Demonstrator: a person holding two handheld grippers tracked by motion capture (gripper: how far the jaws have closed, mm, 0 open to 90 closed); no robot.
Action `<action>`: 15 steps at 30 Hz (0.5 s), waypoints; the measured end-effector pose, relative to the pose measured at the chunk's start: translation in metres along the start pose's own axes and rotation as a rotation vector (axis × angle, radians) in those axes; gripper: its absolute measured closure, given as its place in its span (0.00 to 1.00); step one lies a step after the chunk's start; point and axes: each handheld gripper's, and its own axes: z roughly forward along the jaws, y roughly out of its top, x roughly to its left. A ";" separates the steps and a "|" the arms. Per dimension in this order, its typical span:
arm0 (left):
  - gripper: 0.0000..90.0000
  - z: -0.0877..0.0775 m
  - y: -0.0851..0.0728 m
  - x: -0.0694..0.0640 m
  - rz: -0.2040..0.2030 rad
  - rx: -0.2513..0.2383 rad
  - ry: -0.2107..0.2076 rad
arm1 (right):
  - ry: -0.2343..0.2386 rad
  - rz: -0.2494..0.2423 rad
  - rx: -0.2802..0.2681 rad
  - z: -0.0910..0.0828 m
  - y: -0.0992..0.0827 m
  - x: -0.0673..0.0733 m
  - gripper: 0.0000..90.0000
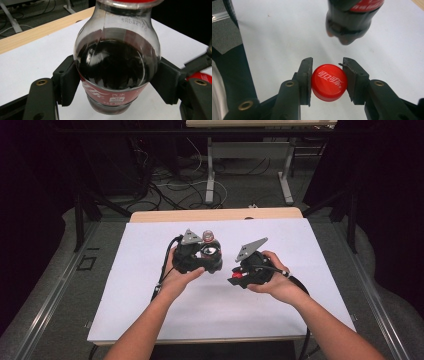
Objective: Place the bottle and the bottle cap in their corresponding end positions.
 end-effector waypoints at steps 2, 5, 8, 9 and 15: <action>0.33 0.007 0.004 0.002 0.002 0.006 0.009 | -0.001 0.017 -0.005 0.001 -0.005 -0.001 0.67; 0.33 0.018 0.008 0.004 0.003 0.017 0.018 | -0.018 0.044 -0.020 0.004 -0.013 -0.003 0.67; 0.33 0.030 0.010 0.005 -0.001 0.020 0.032 | -0.027 0.060 -0.026 0.007 -0.019 -0.006 0.67; 0.33 0.035 0.010 0.006 -0.006 0.018 0.032 | -0.029 0.070 -0.025 0.007 -0.021 -0.007 0.67; 0.33 0.057 0.009 0.012 -0.015 0.020 0.059 | -0.057 0.094 -0.034 0.017 -0.031 -0.011 0.67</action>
